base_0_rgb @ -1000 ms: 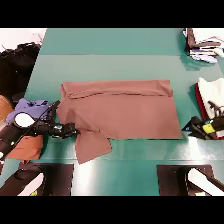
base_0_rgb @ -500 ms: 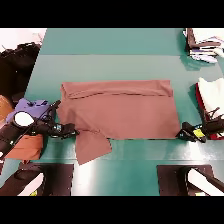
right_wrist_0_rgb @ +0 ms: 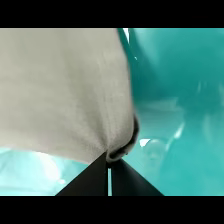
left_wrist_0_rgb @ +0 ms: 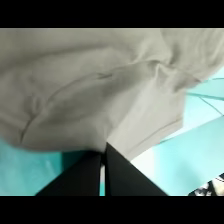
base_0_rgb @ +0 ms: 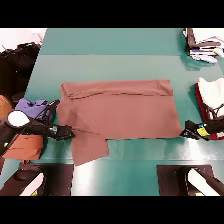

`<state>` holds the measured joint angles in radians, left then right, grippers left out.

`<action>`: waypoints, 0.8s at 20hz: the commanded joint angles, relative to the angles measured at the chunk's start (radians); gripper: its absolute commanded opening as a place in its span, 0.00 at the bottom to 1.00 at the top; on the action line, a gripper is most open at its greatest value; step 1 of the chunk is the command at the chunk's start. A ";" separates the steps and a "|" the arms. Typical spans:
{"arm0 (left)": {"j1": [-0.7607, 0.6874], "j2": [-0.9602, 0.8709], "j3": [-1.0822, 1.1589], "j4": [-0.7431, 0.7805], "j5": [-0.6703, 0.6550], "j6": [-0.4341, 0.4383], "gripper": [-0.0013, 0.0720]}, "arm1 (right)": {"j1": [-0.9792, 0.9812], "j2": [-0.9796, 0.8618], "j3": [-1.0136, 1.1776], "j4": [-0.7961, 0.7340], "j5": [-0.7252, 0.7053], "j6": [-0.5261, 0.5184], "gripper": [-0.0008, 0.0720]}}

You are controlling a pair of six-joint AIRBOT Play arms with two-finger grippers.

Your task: Fold the shirts.

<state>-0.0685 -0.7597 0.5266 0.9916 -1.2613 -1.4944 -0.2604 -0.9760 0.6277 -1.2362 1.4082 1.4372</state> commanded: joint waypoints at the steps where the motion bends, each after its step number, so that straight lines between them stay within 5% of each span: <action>1: 0.000 0.157 0.018 0.096 -0.192 -0.084 0.05 | 0.000 0.152 0.002 -0.061 0.158 -0.005 0.03; 6: 0.000 0.266 0.111 0.076 -0.408 -0.155 0.05 | 0.001 0.373 0.002 -0.069 0.244 0.036 0.03; 11: 0.000 0.221 0.253 0.226 -0.095 -0.129 0.05 | 0.001 0.315 0.087 -0.031 0.200 0.051 0.02; 16: 0.000 -0.079 0.318 0.266 0.097 -0.063 0.05 | 0.091 0.031 0.307 0.013 0.042 0.020 0.02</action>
<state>-0.0692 -0.6994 0.8028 1.2171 -1.3117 -1.5948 -0.2222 -0.8124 0.8288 -1.2430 1.5410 1.4704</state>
